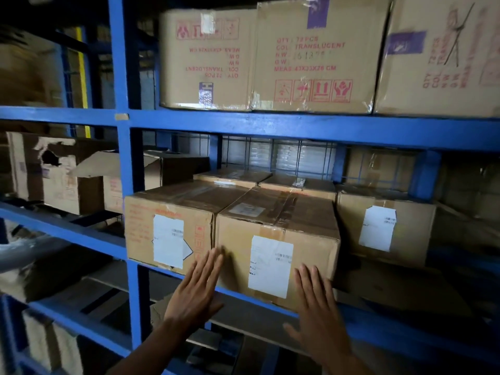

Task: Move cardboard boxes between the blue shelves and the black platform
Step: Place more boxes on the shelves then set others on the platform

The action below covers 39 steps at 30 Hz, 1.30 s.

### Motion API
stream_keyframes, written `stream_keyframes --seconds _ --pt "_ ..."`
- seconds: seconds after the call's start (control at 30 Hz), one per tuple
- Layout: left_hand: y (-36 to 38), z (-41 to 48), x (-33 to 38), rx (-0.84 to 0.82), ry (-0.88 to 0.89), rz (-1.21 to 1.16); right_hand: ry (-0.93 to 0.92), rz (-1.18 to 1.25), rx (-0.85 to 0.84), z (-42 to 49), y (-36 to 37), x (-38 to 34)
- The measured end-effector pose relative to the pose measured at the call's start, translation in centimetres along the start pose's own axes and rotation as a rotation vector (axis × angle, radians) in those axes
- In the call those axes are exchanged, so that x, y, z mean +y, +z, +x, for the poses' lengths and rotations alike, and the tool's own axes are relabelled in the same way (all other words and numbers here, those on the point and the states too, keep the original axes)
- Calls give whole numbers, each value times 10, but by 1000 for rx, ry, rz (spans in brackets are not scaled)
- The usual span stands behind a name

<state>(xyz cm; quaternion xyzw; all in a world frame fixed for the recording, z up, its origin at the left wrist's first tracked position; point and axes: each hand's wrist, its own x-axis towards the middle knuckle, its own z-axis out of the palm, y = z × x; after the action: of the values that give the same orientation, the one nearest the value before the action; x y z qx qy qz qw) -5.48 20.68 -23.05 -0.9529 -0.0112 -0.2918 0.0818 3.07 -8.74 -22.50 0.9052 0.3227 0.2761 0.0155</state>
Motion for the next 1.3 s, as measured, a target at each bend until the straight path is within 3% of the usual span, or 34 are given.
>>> stream_keyframes --seconds 0.13,0.37,0.5,0.67,0.93,1.1,1.3 --pt "3 -47 -27 -27 -111 -5 -65 82 -74 -23 18 -38" --pt "-34 -177 -115 -73 -445 50 -417 278 29 20 15 -181" --pt "-93 -276 -158 -151 -754 143 -579 395 18 39 8 -283" --pt "-192 -404 -168 -118 -1111 314 -811 549 -6 40 -31 -426" --pt "-295 -582 -96 49 -1765 505 -1345 775 -48 -56 -107 -624" --pt "-293 -653 -25 142 -2199 510 -1641 823 -157 -127 -123 -701" --pt "-273 -682 26 404 -2519 672 -1914 831 -207 -196 -141 -769"
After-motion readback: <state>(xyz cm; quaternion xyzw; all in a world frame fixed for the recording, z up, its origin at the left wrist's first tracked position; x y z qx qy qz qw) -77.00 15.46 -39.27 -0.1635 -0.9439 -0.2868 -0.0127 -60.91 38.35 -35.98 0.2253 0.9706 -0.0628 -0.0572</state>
